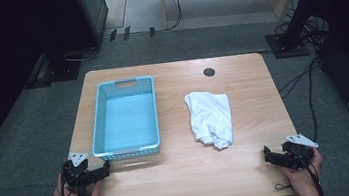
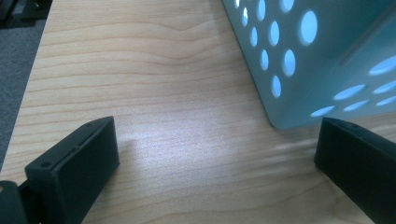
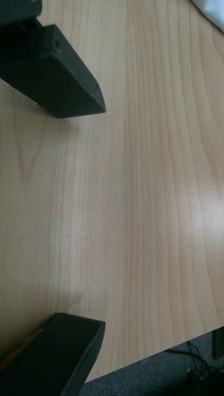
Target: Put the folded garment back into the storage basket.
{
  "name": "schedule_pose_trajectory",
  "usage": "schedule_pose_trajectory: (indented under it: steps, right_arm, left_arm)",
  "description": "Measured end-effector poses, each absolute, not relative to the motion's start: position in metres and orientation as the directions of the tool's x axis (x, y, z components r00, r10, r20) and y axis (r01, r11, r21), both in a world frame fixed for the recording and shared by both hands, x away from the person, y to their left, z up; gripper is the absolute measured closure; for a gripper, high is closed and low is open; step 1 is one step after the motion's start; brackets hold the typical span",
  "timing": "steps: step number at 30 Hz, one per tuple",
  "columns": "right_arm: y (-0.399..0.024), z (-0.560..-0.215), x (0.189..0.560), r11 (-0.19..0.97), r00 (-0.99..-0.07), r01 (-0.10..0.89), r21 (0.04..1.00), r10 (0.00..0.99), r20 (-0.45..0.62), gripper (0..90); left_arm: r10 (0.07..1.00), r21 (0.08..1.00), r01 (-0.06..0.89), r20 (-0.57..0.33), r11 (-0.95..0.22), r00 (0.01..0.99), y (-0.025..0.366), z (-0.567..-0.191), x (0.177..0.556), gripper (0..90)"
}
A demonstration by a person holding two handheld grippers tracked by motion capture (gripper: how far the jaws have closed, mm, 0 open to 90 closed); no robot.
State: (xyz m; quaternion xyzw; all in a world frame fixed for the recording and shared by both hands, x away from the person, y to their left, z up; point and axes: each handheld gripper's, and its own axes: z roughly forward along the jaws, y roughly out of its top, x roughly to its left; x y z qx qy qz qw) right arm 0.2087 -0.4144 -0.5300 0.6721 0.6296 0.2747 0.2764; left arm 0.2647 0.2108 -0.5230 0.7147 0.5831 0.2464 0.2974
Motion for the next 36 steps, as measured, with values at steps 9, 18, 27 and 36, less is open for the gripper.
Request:
schedule_pose_trajectory:
  steps: [9,18,27,36]
  right_arm:
    - [-0.417,-0.529,0.208,-0.075,0.068,0.687,0.722,0.997,0.038,0.0]
    - [-0.418,-0.522,0.208,-0.087,0.090,0.668,0.739,0.995,0.035,0.2]
    - [-0.404,-0.502,0.206,-0.073,0.060,0.650,0.757,0.997,0.045,0.0]
    - [-0.387,-0.483,0.214,-0.035,0.021,0.638,0.770,0.999,0.027,0.0]
  left_arm:
    - [0.980,0.712,0.687,0.006,-0.143,0.199,0.211,-0.523,0.265,0.0]
    - [0.980,0.712,0.687,0.006,-0.143,0.198,0.211,-0.523,0.265,0.0]
    - [0.980,0.712,0.687,0.006,-0.143,0.199,0.211,-0.523,0.265,0.0]
    - [0.980,0.712,0.687,0.006,-0.143,0.199,0.211,-0.523,0.265,0.0]
